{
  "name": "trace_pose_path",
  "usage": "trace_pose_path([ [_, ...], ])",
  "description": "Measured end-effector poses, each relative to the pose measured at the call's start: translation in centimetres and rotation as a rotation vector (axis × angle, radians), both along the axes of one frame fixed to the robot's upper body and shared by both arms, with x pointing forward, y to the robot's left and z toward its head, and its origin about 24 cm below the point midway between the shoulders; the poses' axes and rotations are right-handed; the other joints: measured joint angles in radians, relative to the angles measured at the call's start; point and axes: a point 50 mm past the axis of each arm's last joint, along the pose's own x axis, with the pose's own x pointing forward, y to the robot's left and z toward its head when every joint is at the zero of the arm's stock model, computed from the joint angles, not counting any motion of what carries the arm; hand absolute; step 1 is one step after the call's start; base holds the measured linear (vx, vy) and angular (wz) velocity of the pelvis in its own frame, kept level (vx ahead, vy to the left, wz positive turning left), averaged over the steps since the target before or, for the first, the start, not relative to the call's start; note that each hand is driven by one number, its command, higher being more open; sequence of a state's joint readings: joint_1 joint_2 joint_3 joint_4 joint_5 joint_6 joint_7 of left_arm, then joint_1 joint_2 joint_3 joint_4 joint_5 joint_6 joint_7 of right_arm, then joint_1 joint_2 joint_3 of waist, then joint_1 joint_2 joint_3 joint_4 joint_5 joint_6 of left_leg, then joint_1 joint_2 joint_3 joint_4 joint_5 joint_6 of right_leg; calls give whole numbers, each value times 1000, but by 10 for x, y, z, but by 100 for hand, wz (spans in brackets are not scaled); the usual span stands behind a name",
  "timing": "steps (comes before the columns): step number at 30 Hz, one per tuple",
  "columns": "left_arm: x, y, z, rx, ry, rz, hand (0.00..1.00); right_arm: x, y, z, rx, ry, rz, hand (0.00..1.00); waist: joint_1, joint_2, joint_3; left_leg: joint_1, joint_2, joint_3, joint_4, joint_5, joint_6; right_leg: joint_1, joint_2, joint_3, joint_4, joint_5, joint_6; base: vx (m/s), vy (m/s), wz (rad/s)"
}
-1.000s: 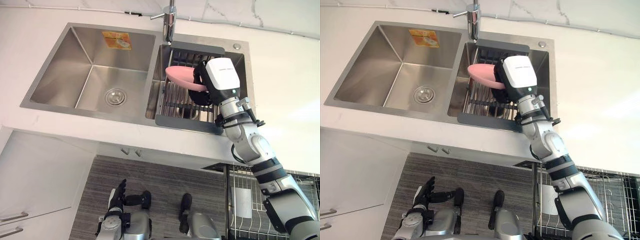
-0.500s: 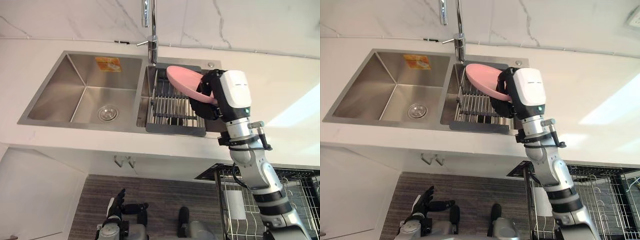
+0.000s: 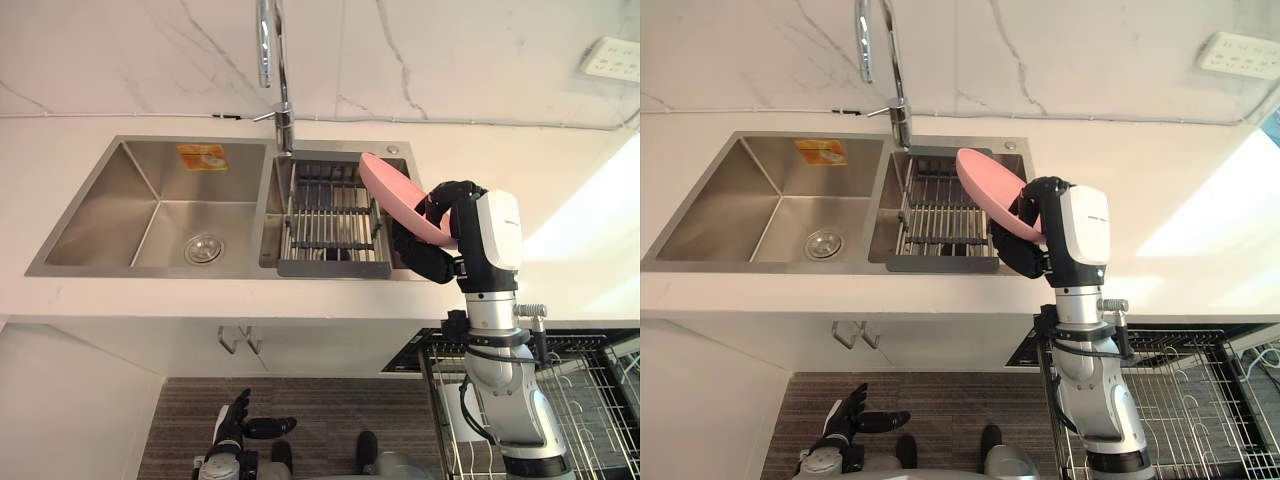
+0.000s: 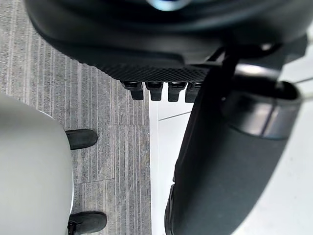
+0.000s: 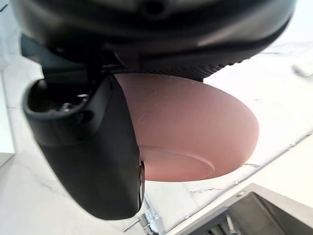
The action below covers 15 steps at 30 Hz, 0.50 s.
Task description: Walk over to the sink, pick up the cup, carry it to the dishwasher, place the cup inside the dishwasher, then close the dishwasher door
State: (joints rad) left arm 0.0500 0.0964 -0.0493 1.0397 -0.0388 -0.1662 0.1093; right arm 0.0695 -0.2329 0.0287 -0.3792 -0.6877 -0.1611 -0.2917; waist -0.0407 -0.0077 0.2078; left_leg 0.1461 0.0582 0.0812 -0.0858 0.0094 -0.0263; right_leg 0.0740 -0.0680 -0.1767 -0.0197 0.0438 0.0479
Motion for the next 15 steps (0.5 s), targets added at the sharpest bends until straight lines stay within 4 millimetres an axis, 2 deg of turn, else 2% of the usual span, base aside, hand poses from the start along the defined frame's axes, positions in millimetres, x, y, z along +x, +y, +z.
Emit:
trace_pose_path([
  [4, -4, -2, -2, -4, 20, -5, 100, -9, -6, -1, -2, 4, -26, 0, -3, 17, -20, 12, 1, 16, 0, -7, 0, 3, 3, 17, -3, 1, 1, -7, 5, -13],
  [9, -5, -4, -3, -2, 28, -21, 100, -13, -9, -3, -2, 15, -45, 0, -5, 18, -32, 22, 6, 45, 0, -16, -5, 3, 11, 43, -7, 4, -2, -2, -2, -17],
  [15, -7, -5, -4, -2, 37, -31, 100, -26, -29, -6, 2, 34, -152, 0, -15, 24, -38, 29, 11, 111, 0, -33, -7, -24, 24, 106, -7, 11, -3, 13, 12, -33],
])
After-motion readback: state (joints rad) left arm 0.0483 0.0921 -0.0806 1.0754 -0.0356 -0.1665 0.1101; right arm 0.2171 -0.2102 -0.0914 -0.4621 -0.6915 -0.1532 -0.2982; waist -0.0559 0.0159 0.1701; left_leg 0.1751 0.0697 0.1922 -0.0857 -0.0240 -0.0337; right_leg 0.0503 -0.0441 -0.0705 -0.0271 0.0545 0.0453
